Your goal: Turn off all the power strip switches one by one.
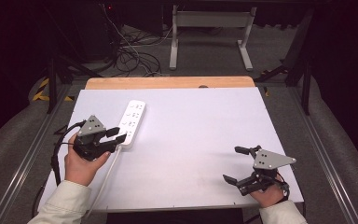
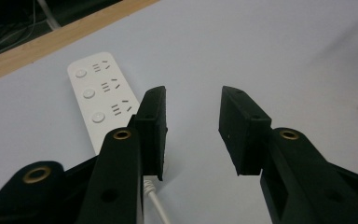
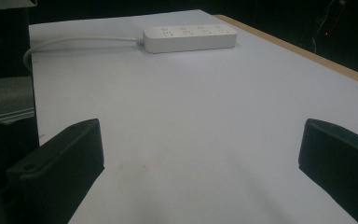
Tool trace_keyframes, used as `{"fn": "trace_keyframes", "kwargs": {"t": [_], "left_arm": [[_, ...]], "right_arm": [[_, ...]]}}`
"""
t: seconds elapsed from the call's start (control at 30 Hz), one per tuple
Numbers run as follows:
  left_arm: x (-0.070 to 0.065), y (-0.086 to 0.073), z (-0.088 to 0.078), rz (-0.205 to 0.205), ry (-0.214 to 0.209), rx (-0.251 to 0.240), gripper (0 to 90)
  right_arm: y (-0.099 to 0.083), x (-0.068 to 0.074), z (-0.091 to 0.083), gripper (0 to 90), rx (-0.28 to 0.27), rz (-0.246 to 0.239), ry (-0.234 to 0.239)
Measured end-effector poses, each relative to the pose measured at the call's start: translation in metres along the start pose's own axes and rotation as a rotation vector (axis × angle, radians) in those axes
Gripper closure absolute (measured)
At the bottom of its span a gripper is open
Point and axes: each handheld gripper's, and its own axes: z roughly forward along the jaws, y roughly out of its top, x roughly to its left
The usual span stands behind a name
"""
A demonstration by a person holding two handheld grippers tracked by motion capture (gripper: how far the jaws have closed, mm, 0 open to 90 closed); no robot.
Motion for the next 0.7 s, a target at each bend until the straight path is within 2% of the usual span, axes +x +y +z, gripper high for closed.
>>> {"fn": "trace_keyframes", "kwargs": {"t": [0.1,0.17,0.3,0.43,0.5,0.53,0.63,0.7], "left_arm": [[0.005,0.006,0.002,0.002,0.002,0.025,64.3],[0.009,0.01,0.005,0.017,0.025,0.045,66.4],[0.017,0.016,0.012,0.019,-0.005,0.082,69.0],[0.026,0.018,0.022,-0.006,-0.014,0.116,76.3],[0.03,0.018,0.027,-0.013,-0.005,0.128,79.6],[0.034,0.017,0.031,-0.011,0.024,0.135,81.6],[0.039,0.015,0.038,-0.024,0.048,0.15,89.5],[0.043,0.015,0.042,-0.027,0.049,0.166,89.7]], "right_arm": [[0.0,0.0,0.0,0.3,0.0,0.001,0.001],[0.0,0.0,0.0,0.3,0.001,0.001,0.001],[0.0,0.0,0.0,0.3,0.002,0.002,0.002],[0.0,0.0,0.001,0.3,0.004,0.003,0.006],[0.0,0.0,0.0,0.3,0.003,0.002,0.006],[0.0,0.0,0.0,0.3,0.003,0.002,0.006],[0.0,0.0,0.0,0.3,0.002,0.003,0.008],[0.0,0.0,0.001,0.3,0.003,0.003,0.01]]}}
